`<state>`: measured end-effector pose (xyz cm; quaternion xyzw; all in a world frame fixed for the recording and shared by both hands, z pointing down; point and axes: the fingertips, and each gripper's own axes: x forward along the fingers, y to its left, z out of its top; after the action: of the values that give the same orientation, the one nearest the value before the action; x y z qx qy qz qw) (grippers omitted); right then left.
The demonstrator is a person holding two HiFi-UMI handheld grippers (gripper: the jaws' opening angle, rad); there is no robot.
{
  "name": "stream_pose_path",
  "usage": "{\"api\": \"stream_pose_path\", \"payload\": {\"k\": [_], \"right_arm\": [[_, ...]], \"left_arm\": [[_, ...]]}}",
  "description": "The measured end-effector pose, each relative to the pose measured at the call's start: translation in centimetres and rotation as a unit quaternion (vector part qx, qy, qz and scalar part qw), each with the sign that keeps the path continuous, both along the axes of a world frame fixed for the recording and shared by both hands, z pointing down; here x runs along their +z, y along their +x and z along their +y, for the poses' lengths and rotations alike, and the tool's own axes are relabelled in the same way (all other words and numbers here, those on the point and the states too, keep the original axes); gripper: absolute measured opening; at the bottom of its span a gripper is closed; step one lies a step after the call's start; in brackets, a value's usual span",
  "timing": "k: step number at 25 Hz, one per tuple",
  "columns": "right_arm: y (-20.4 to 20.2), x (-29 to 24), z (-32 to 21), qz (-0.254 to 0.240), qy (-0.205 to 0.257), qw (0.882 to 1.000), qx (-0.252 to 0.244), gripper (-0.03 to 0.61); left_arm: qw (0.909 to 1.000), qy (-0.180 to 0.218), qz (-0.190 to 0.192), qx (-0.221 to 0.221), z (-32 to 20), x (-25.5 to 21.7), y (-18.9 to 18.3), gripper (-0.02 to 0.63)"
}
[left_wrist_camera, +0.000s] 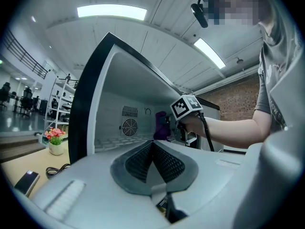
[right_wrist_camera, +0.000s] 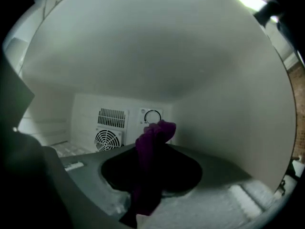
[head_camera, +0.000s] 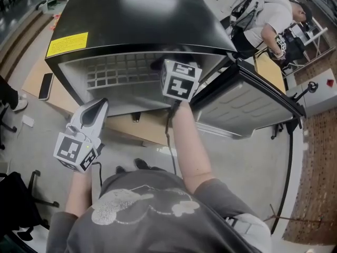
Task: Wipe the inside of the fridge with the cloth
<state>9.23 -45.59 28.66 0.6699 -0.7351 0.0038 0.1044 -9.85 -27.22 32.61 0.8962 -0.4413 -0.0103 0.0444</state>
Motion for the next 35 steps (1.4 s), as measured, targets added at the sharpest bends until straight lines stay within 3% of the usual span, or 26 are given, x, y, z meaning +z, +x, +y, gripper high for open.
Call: {"api": "stream_pose_path", "payload": {"k": [8,19,28,31,35], "right_arm": [[1.8,-0.4,0.1,-0.075,0.016,0.996,0.042,0.081],[4.0,-0.9,5.4,-0.142,0.040,0.987,0.069,0.081],[5.5,1.2,9.5,-0.145,0.024,0.986,0.081,0.081],[3.7,1.4,10.3,-0.152,0.027,0.987,0.032,0.081],[-2.4,3.6,11.8,-0.121,0.017,0.987,-0.105,0.081]], "left_arm": [[1.0000,-0.004,0.002,0.000,0.3,0.2,-0.6,0.017],[0.9998,-0.005,0.004,0.018,1.5,0.4,0.0,0.017],[0.9996,-0.007,0.007,0.026,1.7,0.9,0.0,0.017],[0.9996,-0.006,0.008,0.025,1.7,1.0,-0.1,0.017],[0.9997,-0.021,0.009,0.012,1.6,2.3,-0.2,0.017]]}}
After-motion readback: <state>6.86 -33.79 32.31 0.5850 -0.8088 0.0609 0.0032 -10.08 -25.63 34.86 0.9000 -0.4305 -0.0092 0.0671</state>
